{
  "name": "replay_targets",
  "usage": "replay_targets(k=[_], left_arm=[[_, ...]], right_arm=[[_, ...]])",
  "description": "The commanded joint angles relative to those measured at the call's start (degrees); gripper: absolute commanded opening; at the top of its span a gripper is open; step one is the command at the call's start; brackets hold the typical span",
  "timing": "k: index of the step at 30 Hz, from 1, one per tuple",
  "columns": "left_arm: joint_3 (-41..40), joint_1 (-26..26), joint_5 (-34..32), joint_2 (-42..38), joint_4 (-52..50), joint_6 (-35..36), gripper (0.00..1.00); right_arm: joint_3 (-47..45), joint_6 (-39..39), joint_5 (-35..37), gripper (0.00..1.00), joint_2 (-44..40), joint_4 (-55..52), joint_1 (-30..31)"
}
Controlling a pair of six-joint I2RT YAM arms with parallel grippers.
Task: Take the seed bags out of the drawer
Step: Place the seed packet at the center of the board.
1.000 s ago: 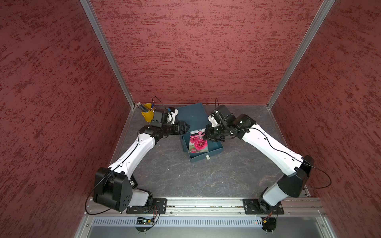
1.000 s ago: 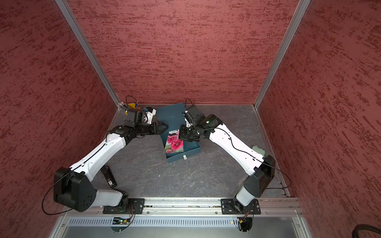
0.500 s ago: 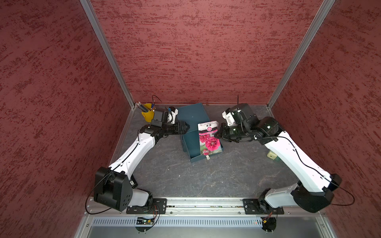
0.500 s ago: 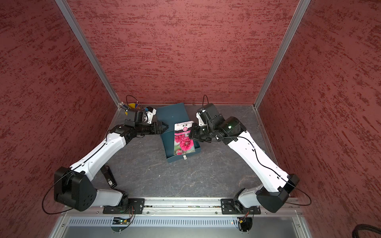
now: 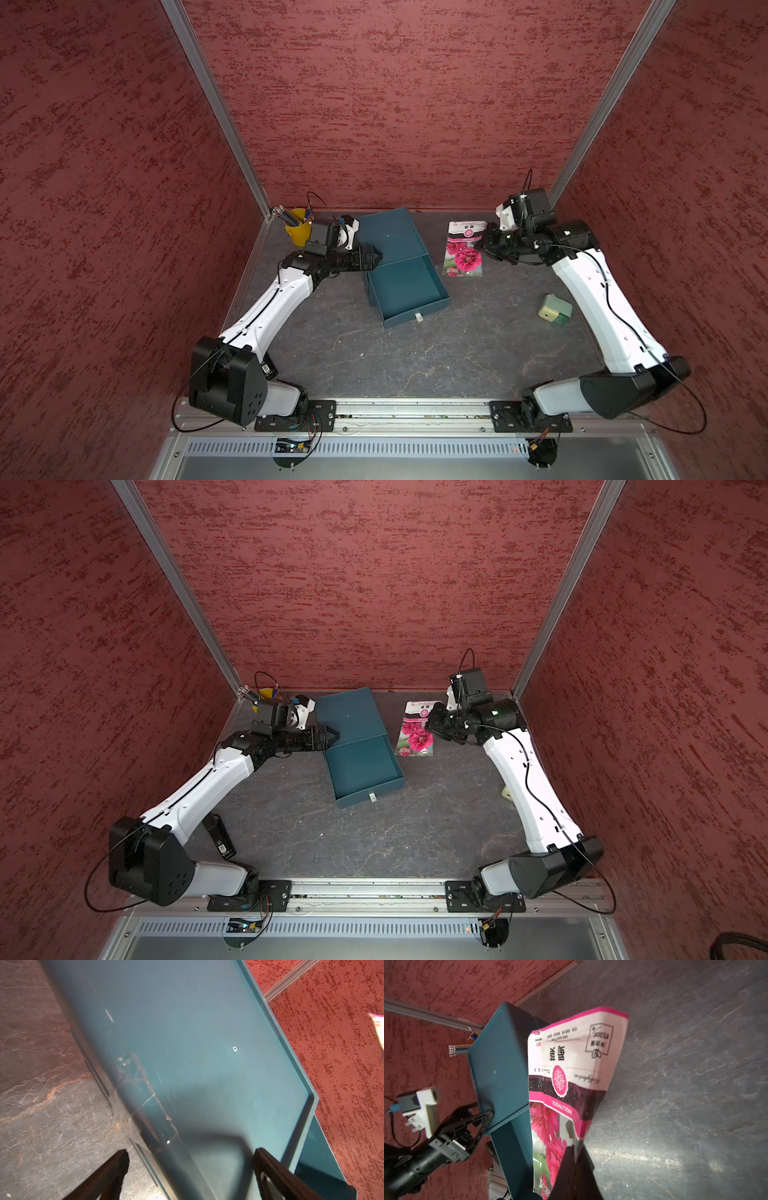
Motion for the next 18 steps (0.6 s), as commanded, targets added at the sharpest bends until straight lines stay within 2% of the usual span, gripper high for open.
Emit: replay_targets(k=[1,11,18], left_arm=[[1.0,-0.3,-1.4,1.7,-1.8,1.3,0.97],[1.0,-0.2,-1.5,1.4,-2.2,1.9,0.97],[1.4,-0.3,-1.2,2.1,-2.2,2.1,0.97]], right_arm=[[-2.3,-2.3,0.3,0.0,3.4,5.4,-3.0],[-6.5,0.6,2.9,0.0,14.8,19.4,-6.0],[-5.5,2.6,3.9,0.0,24.5,25.0,-7.9]])
